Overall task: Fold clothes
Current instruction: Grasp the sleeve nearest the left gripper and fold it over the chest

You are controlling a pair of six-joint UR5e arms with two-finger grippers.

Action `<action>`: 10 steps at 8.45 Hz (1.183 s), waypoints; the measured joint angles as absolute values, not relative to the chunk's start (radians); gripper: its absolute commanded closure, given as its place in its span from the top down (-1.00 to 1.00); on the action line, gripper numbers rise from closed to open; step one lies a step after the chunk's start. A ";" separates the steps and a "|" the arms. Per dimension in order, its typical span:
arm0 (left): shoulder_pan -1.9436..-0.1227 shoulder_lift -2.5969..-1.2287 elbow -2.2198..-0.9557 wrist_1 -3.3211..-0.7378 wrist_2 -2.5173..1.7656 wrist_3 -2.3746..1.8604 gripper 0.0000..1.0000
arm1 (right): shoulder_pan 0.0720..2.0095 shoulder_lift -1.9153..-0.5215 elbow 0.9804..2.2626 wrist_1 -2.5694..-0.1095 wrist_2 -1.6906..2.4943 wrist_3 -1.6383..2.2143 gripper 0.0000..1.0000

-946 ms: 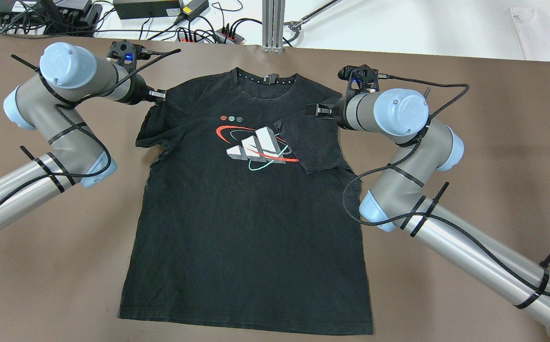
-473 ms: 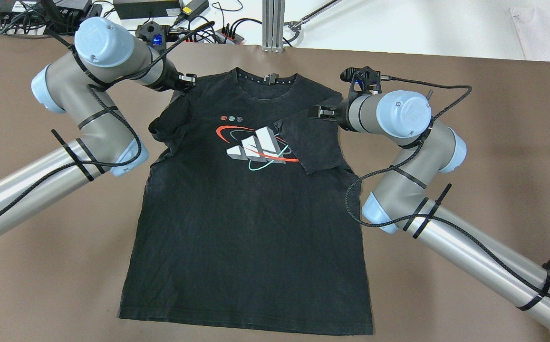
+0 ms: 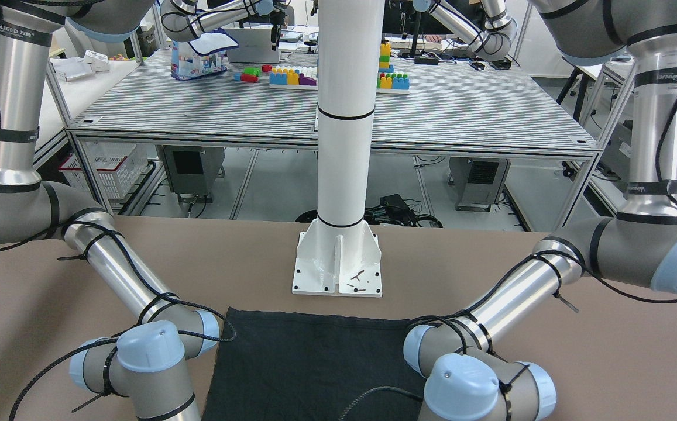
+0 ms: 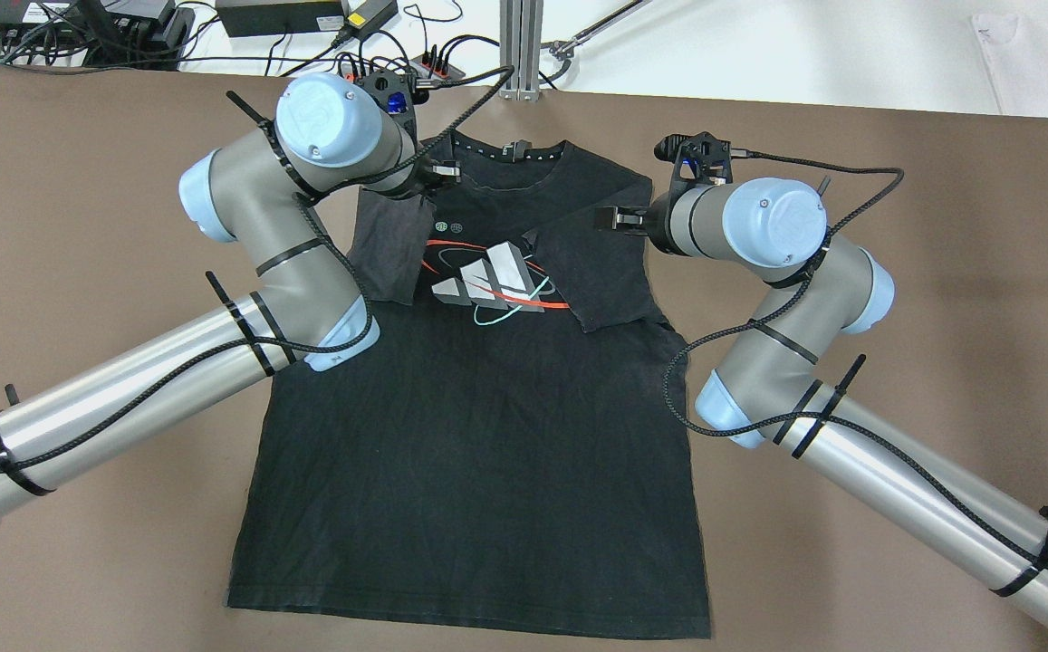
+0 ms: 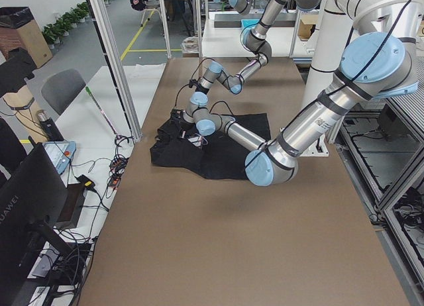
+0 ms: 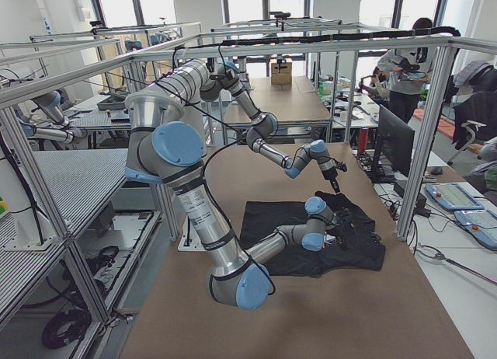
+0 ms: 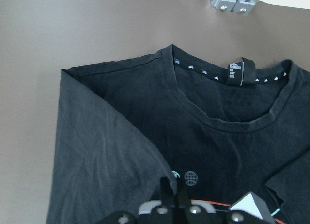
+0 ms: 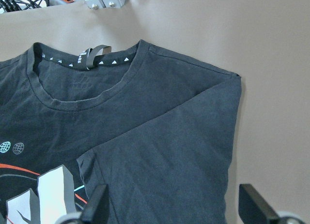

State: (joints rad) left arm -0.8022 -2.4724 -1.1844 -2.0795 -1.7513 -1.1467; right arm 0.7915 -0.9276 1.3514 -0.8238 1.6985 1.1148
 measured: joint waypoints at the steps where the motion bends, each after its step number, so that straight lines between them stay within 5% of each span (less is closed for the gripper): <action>1: -0.782 -2.491 -1.166 -2.078 -1.726 -1.163 -1.00 | 0.792 -0.931 1.351 -0.824 1.698 1.115 0.88; 5: -0.765 -2.497 -1.147 -2.085 -1.702 -1.170 -0.99 | 0.791 -0.938 1.351 -0.825 1.697 1.116 0.88; 6: -0.765 -2.497 -1.147 -2.088 -1.698 -1.169 -0.67 | 0.791 -0.939 1.351 -0.824 1.697 1.116 0.88; 7: -0.765 -2.496 -1.147 -2.089 -1.694 -1.169 0.85 | 0.791 -0.940 1.351 -0.824 1.697 1.117 0.88; 10: -0.767 -2.494 -1.147 -2.092 -1.690 -1.168 1.00 | 0.791 -0.940 1.351 -0.824 1.697 1.117 0.88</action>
